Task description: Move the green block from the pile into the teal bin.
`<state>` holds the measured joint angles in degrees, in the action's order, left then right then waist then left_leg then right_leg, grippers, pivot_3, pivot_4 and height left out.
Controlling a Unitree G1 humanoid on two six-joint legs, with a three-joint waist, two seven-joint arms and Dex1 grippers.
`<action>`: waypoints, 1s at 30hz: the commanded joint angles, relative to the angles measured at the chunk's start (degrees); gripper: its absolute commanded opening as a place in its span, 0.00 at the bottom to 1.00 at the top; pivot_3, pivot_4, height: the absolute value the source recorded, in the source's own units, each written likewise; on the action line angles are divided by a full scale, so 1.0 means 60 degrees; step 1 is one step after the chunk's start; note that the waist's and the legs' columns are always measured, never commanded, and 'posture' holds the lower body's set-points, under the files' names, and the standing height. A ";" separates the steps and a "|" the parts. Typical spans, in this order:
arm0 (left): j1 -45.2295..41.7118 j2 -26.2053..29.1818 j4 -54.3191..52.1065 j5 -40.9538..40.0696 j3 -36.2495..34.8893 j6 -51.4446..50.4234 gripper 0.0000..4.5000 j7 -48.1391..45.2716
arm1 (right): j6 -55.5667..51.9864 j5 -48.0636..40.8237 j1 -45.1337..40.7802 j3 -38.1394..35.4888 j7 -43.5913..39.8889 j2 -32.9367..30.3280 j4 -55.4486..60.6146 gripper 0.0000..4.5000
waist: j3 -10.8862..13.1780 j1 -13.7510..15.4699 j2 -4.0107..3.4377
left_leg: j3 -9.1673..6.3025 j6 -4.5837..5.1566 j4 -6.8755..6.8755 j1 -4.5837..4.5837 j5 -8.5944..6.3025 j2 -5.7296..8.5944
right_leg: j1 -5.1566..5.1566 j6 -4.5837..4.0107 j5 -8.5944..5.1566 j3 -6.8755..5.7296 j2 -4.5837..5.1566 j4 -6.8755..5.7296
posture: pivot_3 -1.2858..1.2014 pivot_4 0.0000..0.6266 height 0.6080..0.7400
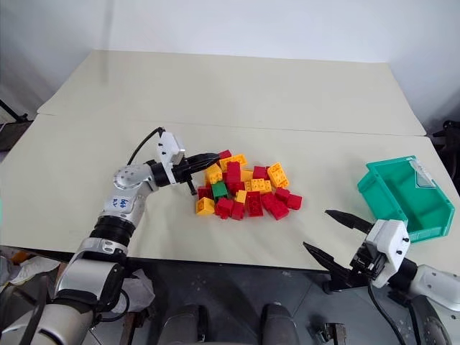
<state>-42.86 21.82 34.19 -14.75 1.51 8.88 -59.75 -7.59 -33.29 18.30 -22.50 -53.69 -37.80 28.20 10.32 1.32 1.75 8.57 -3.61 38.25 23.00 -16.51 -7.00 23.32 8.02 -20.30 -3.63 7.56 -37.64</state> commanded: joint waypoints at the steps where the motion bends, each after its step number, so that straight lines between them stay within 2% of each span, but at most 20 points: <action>1: 0.0816 0.0337 -0.1284 -0.0436 0.0374 -0.0454 0.01 -0.1438 | -0.0196 -0.0261 -0.0148 0.0034 0.0233 -0.0016 0.0517 1.00 | 0.0000 0.0012 0.0000 | 0.0000 0.0000 -0.0001 -0.0001 0.0000 -0.0002 | 0.0001 0.0000 0.0000 0.0000 -0.0001 -0.0003 | 0.52 0.24 1.00; 6: 0.1247 0.0475 -0.1709 0.0071 0.0865 -0.0597 0.01 -0.1580 | -0.0420 -0.0289 -0.0296 0.0185 0.0408 -0.0002 0.0706 1.00 | -0.0002 0.0067 -0.0003 | -0.0015 0.0003 0.0034 -0.0005 -0.0001 0.0000 | -0.0027 0.0000 0.0000 -0.0001 0.0000 -0.0002 | 0.52 0.24 1.00; 11: 0.0656 0.0105 -0.0720 0.0633 0.0636 -0.0457 0.01 -0.0005 | -0.0460 -0.0273 -0.0345 0.0271 0.0497 0.0024 0.0757 1.00 | -0.0003 0.0053 -0.0004 | -0.0031 0.0013 0.0044 -0.0043 -0.0008 0.0002 | -0.0101 0.0000 0.0000 -0.0008 0.0000 0.0028 | 0.52 0.24 1.00; 14: 0.0329 0.0318 0.0089 0.1083 0.0546 -0.0131 0.01 0.0660 | -0.0446 -0.0268 -0.0364 0.0264 0.0509 0.0017 0.0748 1.00 | -0.0005 -0.0038 -0.0004 | -0.0020 0.0014 0.0006 -0.0108 -0.0008 0.0002 | -0.0146 0.0000 0.0000 -0.0006 0.0000 0.0039 | 0.52 0.24 1.00; 18: -0.0195 0.0590 0.1326 0.1759 0.0328 0.0458 0.01 0.1962 | -0.0413 -0.0239 -0.0419 0.0287 0.0530 0.0023 0.0692 1.00 | -0.0006 -0.0014 0.0001 | -0.0023 0.0007 -0.0013 -0.0118 -0.0004 -0.0005 | -0.0139 -0.0002 -0.0001 -0.0012 -0.0007 0.0027 | 0.52 0.24 1.00; 23: -0.0594 0.0700 0.2020 0.1686 -0.0224 0.1046 0.01 0.2733 | -0.0424 -0.0220 -0.0581 0.0397 0.0541 0.0039 0.0617 1.00 | -0.0005 0.0022 0.0003 | -0.0015 0.0010 -0.0021 -0.0110 -0.0007 0.0001 | -0.0134 -0.0001 -0.0001 -0.0009 -0.0002 0.0040 | 0.52 0.24 1.00; 25: -0.0546 0.0784 0.1900 0.1149 -0.0622 0.1375 0.01 0.2224 | -0.0424 -0.0220 -0.0692 0.0459 0.0491 0.0018 0.0537 1.00 | 0.0000 0.0035 0.0010 | -0.0016 0.0010 -0.0023 -0.0097 -0.0007 0.0000 | -0.0123 -0.0001 -0.0001 -0.0013 -0.0003 0.0041 | 0.52 0.24 1.00; 30: 0.0211 0.1112 0.0521 -0.0226 -0.0928 0.1049 0.01 -0.0340 | -0.0471 -0.0287 -0.0851 0.0453 0.0410 -0.0058 0.0408 1.00 | 0.0000 0.0032 0.0010 | -0.0013 0.0009 -0.0034 -0.0097 -0.0008 -0.0001 | -0.0121 -0.0001 -0.0001 -0.0017 -0.0003 0.0041 | 0.52 0.24 1.00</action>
<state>-42.62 27.84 41.14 -13.42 -3.55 15.65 -57.31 -10.62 -34.01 13.19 -18.81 -50.83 -37.79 30.24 10.32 1.51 1.81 8.49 -3.56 38.04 22.41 -16.56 -7.01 22.59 8.01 -20.30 -3.73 7.54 -37.39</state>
